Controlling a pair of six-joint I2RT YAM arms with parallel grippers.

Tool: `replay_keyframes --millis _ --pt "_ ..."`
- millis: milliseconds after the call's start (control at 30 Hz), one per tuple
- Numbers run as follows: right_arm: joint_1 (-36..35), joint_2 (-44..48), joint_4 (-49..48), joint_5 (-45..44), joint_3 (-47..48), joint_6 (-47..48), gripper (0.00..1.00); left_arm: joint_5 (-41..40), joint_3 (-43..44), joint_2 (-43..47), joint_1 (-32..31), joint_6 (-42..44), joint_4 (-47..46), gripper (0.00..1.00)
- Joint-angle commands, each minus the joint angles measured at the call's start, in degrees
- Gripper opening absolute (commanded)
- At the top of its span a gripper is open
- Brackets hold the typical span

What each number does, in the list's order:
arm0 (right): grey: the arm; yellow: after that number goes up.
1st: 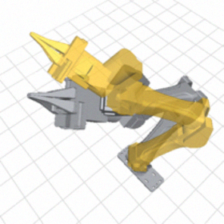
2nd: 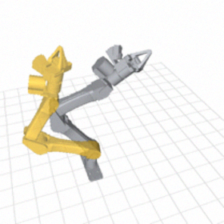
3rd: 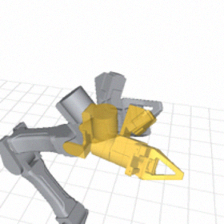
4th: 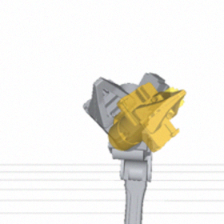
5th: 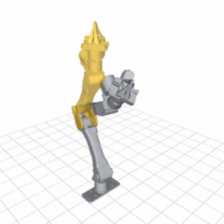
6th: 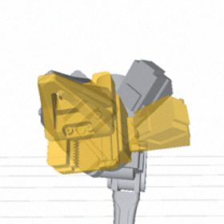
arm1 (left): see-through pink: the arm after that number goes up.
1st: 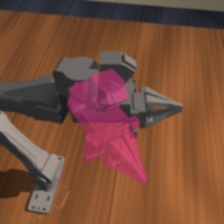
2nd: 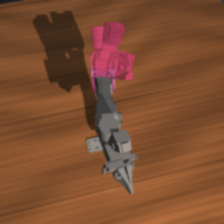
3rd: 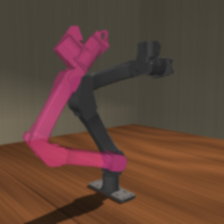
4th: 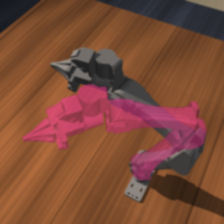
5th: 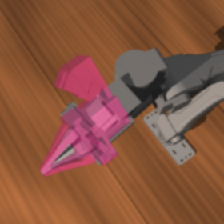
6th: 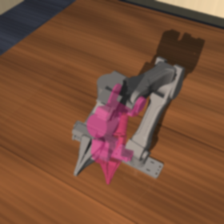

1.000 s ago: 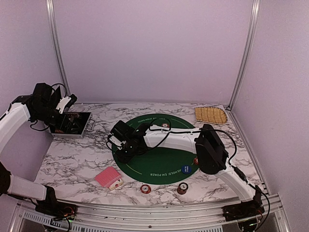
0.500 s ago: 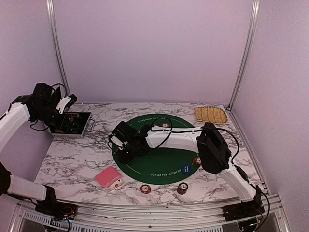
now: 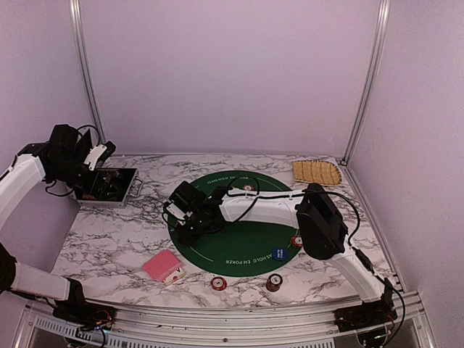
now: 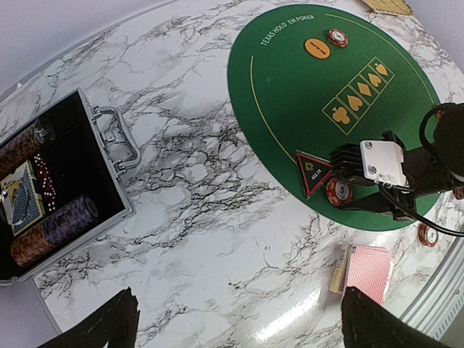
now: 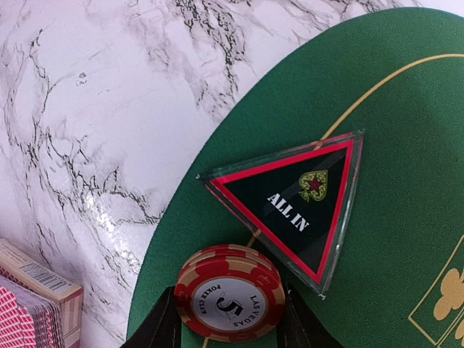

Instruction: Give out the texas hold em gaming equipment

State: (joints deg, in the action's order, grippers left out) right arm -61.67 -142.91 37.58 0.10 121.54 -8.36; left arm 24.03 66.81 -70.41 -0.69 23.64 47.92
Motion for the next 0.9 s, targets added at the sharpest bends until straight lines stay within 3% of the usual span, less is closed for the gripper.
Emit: replay_keyframes --millis 0,133,300,600,767,867 --pt "-0.7 1.1 3.1 1.9 -0.6 -0.8 0.22 1.3 1.0 0.7 0.3 0.7 1.4 0.99" --pt "-0.7 1.1 3.4 1.0 -0.1 -0.9 0.44 1.2 1.0 0.9 0.3 0.7 1.4 0.99" --pt "-0.6 1.9 3.6 0.2 0.2 -1.0 0.58 1.3 0.9 0.9 0.3 0.7 1.4 0.99" --pt "-0.6 9.2 4.6 -5.0 -3.1 -0.7 0.6 0.9 0.9 0.8 0.3 0.7 1.4 0.99" --pt "-0.5 19.2 4.4 -4.8 -12.9 -1.2 0.63 1.0 0.8 0.7 0.3 0.8 1.4 0.99" --pt "-0.6 26.1 5.4 -4.3 -21.0 -1.9 0.7 1.0 0.8 0.7 0.3 0.8 1.4 0.99"
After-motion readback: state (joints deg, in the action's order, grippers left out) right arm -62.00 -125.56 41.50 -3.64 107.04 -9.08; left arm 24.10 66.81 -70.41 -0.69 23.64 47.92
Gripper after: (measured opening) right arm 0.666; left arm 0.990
